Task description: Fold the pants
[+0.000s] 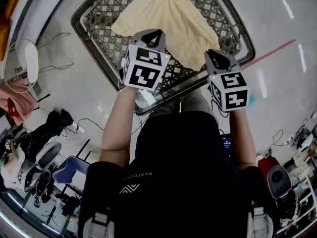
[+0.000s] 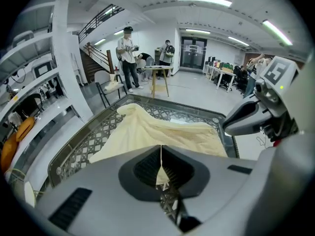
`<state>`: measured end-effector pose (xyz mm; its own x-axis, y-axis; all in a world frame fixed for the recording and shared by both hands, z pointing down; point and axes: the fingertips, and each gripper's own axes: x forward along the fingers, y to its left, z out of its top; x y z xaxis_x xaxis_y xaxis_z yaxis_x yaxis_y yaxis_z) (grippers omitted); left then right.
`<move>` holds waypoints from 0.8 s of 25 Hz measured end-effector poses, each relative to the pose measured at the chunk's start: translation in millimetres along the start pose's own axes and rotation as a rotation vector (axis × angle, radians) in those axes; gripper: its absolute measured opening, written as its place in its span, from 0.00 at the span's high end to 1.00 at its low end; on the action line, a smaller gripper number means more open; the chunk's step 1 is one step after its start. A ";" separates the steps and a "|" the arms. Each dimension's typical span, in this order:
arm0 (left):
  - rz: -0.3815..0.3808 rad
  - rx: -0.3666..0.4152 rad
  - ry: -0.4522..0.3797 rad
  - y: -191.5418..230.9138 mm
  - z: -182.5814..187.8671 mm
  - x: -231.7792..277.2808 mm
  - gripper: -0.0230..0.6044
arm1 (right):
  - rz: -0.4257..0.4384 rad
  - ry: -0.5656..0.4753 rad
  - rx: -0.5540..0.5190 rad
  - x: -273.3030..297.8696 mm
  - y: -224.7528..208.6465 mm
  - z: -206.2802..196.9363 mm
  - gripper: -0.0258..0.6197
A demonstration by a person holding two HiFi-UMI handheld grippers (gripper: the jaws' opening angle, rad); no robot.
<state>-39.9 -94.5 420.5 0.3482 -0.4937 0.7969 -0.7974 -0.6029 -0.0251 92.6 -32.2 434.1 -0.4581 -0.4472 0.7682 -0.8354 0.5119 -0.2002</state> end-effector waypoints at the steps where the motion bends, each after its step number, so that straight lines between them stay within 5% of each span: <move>1: 0.004 -0.009 -0.005 -1.2 -2.1 -5.1 0.94 | -0.002 -0.004 -0.003 -2.1 3.7 0.5 0.89; 20: -0.111 -0.012 -0.026 -64.8 -64.5 -78.5 0.94 | -0.013 -0.026 0.019 -51.9 79.3 -27.8 0.89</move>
<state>-47.4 23.7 398.6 0.4471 -0.4408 0.7783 -0.7589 -0.6475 0.0693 58.6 52.0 395.2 -0.4544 -0.4731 0.7547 -0.8471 0.4917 -0.2018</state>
